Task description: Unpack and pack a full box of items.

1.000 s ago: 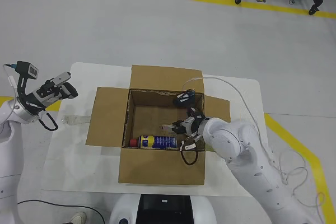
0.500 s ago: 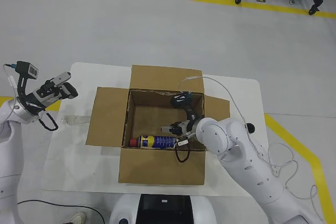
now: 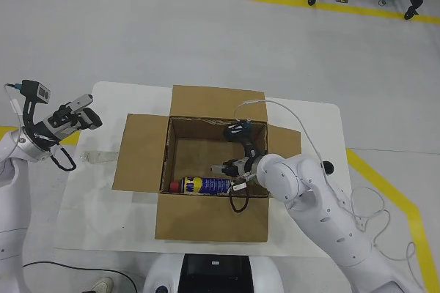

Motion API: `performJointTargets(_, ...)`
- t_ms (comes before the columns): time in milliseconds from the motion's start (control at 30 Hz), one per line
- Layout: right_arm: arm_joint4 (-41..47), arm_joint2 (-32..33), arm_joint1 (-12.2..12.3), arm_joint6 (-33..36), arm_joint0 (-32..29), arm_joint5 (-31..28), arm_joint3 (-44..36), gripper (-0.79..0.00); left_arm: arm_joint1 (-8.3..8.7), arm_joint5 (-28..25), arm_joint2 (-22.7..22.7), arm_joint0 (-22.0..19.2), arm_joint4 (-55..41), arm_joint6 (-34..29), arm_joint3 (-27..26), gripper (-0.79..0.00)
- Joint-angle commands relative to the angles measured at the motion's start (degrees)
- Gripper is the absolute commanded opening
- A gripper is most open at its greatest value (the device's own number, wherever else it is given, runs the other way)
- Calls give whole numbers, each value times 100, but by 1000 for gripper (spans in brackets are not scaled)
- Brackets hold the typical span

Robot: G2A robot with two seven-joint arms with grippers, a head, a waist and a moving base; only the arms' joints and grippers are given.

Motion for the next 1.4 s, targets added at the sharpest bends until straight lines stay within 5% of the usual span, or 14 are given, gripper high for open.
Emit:
performJointTargets(0,2,19,3,-134,-51,-59,-9,0,0,0,0,0,0,0,0,0)
performJointTargets(567,-313,-303,-156,472,494,720,631,0,0,0,0,0,0,0,0,0)
performJointTargets(733,-406,-586,-281,589,701,1168,917,-102,0,0,0,0,0,0,0,0)
performJointTargets(1067,-194,-796,-489,526,1011,1520,1624,-12,0,0,0,0,0,0,0,0)
performJointTargets(1367,-170,-885,-614,455,1170,1591,2174,-18,0,0,0,0,0,0,0,0)
